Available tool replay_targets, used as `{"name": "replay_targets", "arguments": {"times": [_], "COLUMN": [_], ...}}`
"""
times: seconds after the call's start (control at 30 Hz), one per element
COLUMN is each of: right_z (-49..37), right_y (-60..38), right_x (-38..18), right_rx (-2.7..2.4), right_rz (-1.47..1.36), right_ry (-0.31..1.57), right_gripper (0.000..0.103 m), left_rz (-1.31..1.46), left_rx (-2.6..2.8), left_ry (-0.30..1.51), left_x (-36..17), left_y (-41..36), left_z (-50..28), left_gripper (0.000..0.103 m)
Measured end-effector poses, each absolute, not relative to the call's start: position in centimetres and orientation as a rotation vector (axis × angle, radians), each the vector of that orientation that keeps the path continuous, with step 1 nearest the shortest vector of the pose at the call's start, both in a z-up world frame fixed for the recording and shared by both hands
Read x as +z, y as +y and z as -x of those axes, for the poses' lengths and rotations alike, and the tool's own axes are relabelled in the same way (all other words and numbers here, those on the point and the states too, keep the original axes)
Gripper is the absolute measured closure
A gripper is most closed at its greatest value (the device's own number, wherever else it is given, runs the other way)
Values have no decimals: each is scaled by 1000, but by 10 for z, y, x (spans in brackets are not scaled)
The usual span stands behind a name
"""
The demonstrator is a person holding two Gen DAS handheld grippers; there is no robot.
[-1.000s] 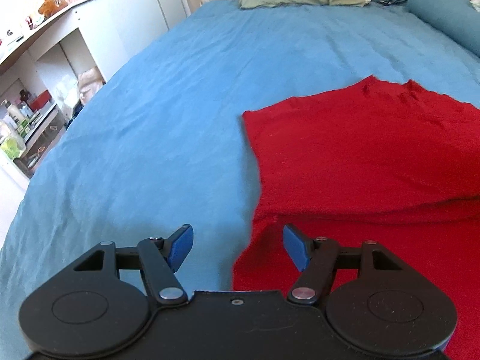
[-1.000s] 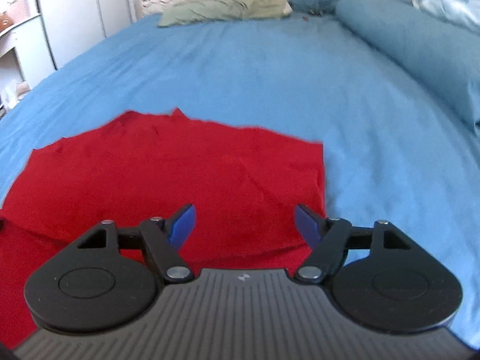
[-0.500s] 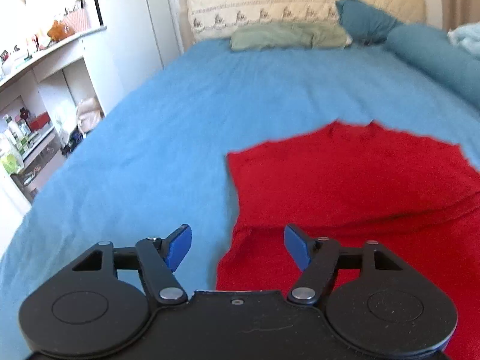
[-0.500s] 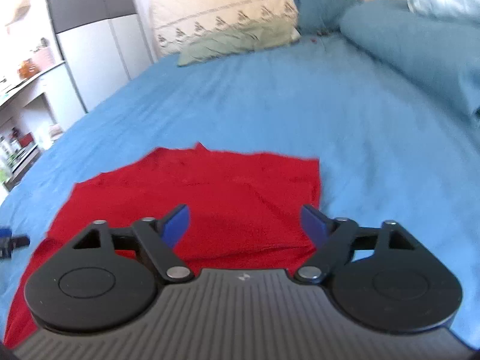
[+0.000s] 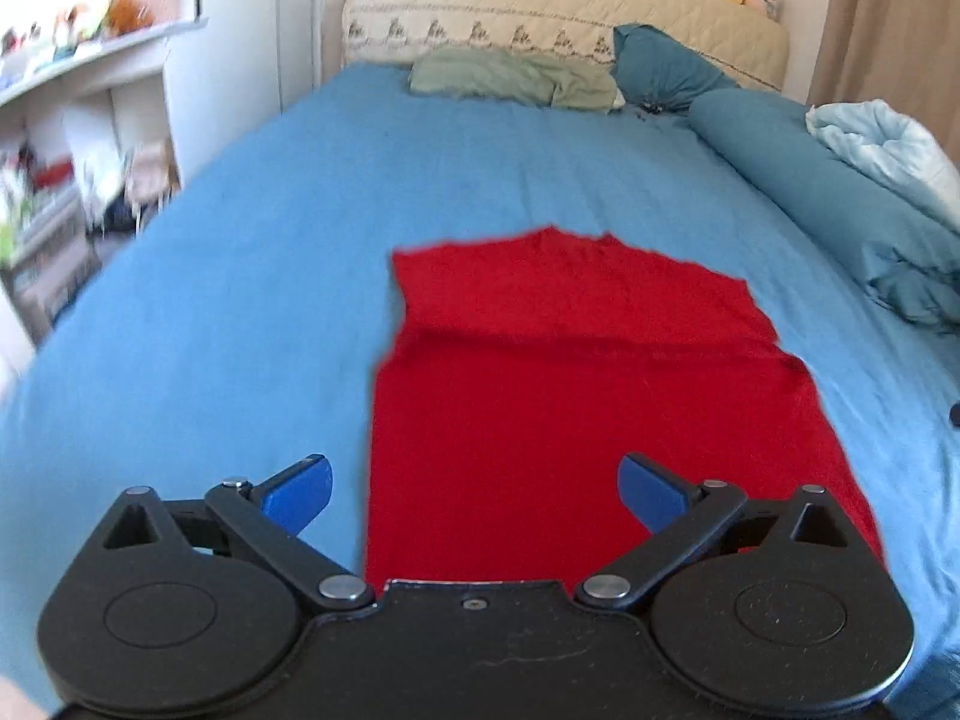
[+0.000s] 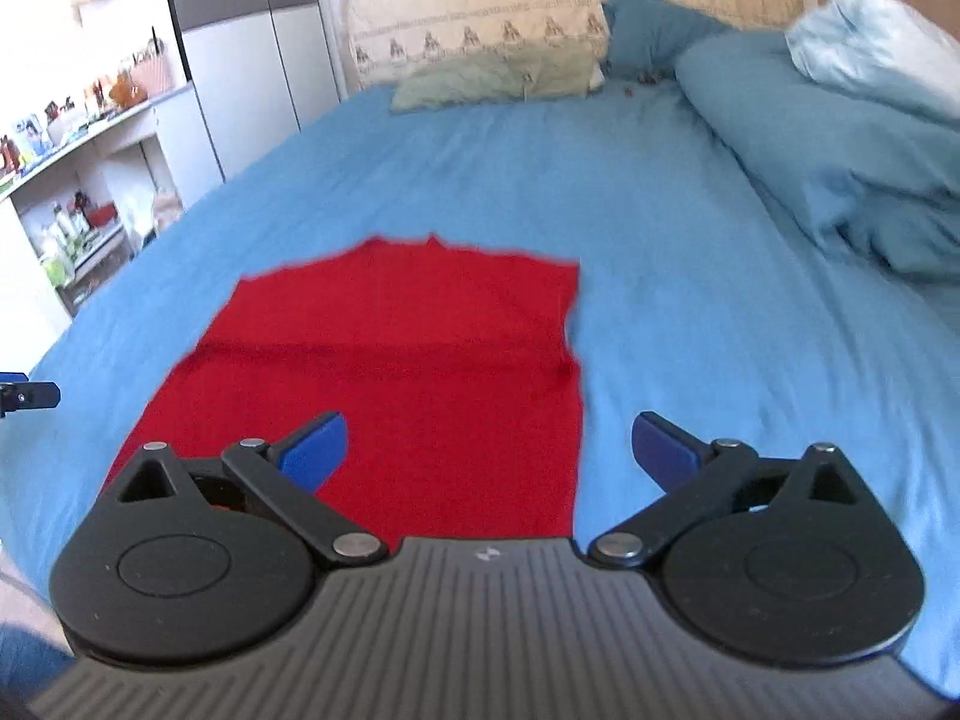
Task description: Fold small clothes
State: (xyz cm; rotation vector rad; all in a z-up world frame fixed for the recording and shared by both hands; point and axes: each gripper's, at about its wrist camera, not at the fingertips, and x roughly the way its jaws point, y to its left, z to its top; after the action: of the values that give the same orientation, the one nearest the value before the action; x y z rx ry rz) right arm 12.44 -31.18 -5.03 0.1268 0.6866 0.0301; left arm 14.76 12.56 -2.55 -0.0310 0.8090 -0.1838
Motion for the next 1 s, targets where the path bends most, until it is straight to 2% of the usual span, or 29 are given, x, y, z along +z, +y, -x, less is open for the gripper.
{"name": "replay_targets", "arguments": {"times": [0.1,0.17,0.3,0.43,0.53,0.7,0.87,1.0], "right_z": [-84,-62,-32,-17,-12,-7,-10,-11], "right_y": [-311,-309,-307,-303,-298,-296,-287,-282], "right_x": [-61,-73,-109,-144,-162,-182,-192,-192], "right_rx": [22,6,-32,-100,-134,-160,-157,-138], "right_rz": [-133,-118,-140,-177,-184,-213,-202,-198], "right_ry": [712,722,768,833,851,892,910,908], "right_gripper": [0,0,0,0,0,17,28,44], "left_rz": [75,86,81,88,104,112,79,71], "left_rx": [-194,-185,-143,-97,-86,-87,-107,-115], "left_ry": [848,875,927,963,984,979,972,970], "left_x": [-38,-51,-87,-121,-137,-144,-149,-150], "left_y": [137,139,142,145,148,152,148,142], "left_z": [-121,-106,-88,-80,-78,-77,-72,-73], "left_gripper": [4,11,18,39,46,53,70,81]}}
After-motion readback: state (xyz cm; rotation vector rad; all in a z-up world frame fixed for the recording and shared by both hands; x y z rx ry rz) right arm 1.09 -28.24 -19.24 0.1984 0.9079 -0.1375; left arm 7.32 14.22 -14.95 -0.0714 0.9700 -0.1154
